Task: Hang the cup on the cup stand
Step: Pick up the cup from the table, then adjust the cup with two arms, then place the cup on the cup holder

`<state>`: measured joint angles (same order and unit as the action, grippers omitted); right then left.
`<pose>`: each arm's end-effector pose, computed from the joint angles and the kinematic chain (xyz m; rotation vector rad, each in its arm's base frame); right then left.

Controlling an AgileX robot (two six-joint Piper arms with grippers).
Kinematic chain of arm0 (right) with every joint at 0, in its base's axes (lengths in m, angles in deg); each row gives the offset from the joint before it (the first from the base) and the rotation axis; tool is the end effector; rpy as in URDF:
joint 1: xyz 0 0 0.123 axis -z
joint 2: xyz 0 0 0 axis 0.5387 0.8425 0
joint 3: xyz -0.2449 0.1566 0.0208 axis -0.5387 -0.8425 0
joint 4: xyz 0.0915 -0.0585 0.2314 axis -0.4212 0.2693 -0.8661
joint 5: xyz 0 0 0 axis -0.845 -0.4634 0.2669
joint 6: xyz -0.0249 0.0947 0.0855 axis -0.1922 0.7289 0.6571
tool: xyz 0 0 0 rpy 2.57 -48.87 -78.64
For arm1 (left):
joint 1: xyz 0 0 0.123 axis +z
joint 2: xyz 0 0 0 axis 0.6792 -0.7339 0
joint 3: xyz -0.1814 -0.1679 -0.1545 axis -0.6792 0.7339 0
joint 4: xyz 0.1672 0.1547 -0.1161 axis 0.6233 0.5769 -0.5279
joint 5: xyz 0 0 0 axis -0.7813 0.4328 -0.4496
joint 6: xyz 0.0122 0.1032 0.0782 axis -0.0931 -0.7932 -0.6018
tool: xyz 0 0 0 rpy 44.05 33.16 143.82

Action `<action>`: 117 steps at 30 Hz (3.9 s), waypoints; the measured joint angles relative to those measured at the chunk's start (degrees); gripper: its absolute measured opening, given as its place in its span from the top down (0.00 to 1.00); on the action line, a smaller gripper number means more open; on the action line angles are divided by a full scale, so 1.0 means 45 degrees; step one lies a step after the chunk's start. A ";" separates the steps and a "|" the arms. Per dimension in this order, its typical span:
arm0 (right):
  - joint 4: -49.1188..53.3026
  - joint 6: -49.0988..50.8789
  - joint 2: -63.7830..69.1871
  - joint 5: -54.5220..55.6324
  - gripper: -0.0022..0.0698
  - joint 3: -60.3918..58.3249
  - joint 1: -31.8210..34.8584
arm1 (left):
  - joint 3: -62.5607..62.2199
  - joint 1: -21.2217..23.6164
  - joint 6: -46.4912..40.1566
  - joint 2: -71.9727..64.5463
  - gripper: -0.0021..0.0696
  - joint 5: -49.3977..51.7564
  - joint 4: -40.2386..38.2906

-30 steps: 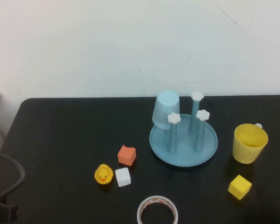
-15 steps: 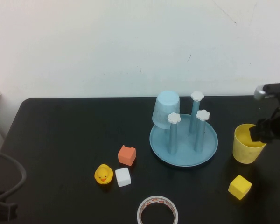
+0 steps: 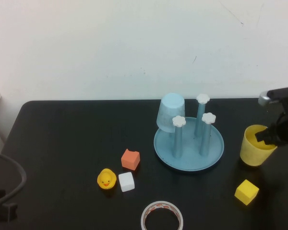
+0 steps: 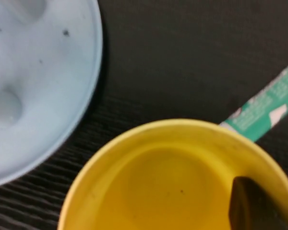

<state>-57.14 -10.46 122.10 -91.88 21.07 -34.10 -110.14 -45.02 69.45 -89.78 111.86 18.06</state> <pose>0.4455 0.0295 0.0978 -0.3024 2.5594 0.1229 0.1903 -0.0247 0.2504 0.1092 2.3345 -0.1750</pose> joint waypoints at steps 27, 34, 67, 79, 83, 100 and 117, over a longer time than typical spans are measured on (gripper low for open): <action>-1.4232 -0.8577 -0.7850 -0.3467 0.92 0.1584 -0.1137 | -0.1597 0.0000 -1.0924 0.2891 0.97 -0.2289 -1.1285; -1.5861 -1.1257 -0.7339 -0.5064 0.92 0.1584 -0.4451 | -0.1715 0.0000 -1.0990 0.4932 0.97 -0.1722 -1.5099; -1.5886 -1.9503 -0.4561 -0.5169 0.93 0.3740 -0.8775 | 0.0837 0.0000 0.2783 0.5348 0.01 -0.2869 -1.8610; -1.6025 -2.3680 -0.4129 -0.4008 0.93 0.3826 -1.1394 | 0.0864 0.0000 0.2708 0.5348 0.01 -0.2896 -1.8630; -1.6232 -2.3839 -0.3943 -0.3902 0.93 0.3849 -1.1417 | 0.0888 0.0000 0.2449 0.5324 0.04 -0.2980 -1.8607; -1.6198 -2.3043 -0.3739 -0.2753 0.61 0.3849 -1.1527 | 0.0911 0.0000 0.0557 0.5303 0.19 -0.3483 -1.8674; -1.3123 -1.8148 -0.5296 -0.1382 0.37 0.1714 -1.1527 | 0.0474 0.0000 -0.5169 0.5303 0.20 -0.6546 -1.8831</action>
<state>-116.19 -92.13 98.27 -98.10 28.78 -85.97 -108.01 -45.02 46.19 -65.92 82.40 -66.67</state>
